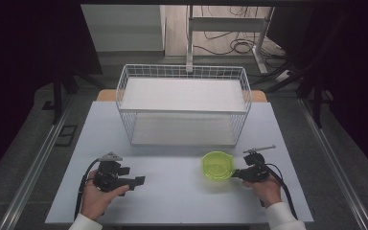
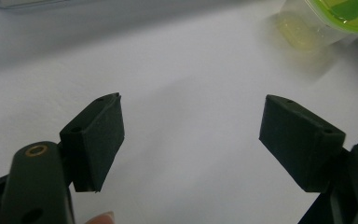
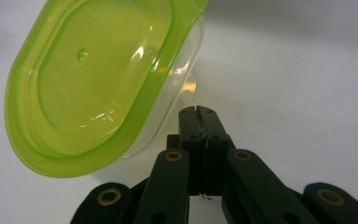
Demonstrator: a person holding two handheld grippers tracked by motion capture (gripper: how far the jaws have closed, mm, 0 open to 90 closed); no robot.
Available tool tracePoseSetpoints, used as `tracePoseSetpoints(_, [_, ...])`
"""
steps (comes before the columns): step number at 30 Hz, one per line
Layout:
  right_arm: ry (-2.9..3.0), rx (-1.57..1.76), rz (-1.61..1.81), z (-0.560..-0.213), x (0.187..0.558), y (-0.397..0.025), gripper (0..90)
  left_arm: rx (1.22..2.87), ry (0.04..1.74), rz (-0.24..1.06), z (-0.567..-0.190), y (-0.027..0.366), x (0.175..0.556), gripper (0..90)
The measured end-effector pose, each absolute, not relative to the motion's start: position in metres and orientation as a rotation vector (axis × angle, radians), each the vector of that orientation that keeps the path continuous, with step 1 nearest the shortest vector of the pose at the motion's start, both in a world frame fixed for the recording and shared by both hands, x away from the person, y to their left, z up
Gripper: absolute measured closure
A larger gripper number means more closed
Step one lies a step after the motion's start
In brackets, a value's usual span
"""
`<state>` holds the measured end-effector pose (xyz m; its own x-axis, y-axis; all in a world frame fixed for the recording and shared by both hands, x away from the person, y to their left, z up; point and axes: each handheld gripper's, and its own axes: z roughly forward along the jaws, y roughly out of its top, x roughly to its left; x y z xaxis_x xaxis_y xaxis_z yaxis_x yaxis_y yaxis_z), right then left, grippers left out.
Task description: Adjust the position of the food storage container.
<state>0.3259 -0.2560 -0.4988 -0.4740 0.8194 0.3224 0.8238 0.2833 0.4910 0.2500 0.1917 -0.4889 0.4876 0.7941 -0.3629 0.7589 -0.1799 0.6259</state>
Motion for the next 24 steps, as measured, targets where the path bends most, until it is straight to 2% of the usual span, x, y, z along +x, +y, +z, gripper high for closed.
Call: tracePoseSetpoints(24, [-2.623, -1.457, -0.998, -0.503, 0.332, -0.198, 89.1, 1.943, 1.282, 0.055, -0.489, 0.193, 0.25, 21.9])
